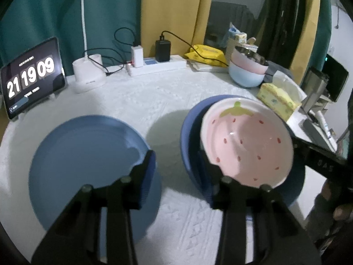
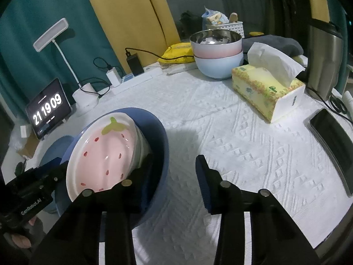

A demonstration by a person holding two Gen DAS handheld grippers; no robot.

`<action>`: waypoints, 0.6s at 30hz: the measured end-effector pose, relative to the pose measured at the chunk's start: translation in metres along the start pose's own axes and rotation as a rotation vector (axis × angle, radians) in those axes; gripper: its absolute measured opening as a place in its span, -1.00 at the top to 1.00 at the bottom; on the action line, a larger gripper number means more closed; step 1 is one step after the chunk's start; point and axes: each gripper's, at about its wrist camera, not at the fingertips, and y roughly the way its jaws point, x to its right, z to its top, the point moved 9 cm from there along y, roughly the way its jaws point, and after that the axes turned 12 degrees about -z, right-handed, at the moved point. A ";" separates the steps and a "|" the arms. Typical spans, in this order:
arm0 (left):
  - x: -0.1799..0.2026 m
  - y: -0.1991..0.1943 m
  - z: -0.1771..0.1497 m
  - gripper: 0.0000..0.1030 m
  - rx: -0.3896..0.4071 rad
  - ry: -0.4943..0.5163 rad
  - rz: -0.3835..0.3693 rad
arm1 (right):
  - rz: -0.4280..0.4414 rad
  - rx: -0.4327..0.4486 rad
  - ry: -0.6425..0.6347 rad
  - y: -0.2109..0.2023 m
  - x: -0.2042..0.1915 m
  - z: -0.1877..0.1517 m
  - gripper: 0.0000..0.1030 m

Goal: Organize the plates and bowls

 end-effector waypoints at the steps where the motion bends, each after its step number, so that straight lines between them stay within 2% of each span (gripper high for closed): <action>1: 0.002 0.000 0.000 0.35 0.001 0.003 0.000 | 0.001 -0.001 0.003 0.000 0.000 0.000 0.29; 5: 0.009 0.000 0.000 0.62 0.004 0.019 -0.007 | 0.011 0.000 0.010 -0.001 -0.003 -0.001 0.44; 7: 0.012 0.000 0.000 0.69 0.006 0.026 -0.014 | 0.013 0.003 0.012 -0.003 -0.005 -0.002 0.53; 10: 0.013 0.000 0.001 0.70 0.008 0.027 -0.014 | 0.015 0.011 0.009 -0.004 -0.009 -0.003 0.71; 18: 0.014 -0.002 0.001 0.72 0.017 0.026 -0.020 | 0.004 0.020 0.029 -0.005 -0.010 -0.002 0.73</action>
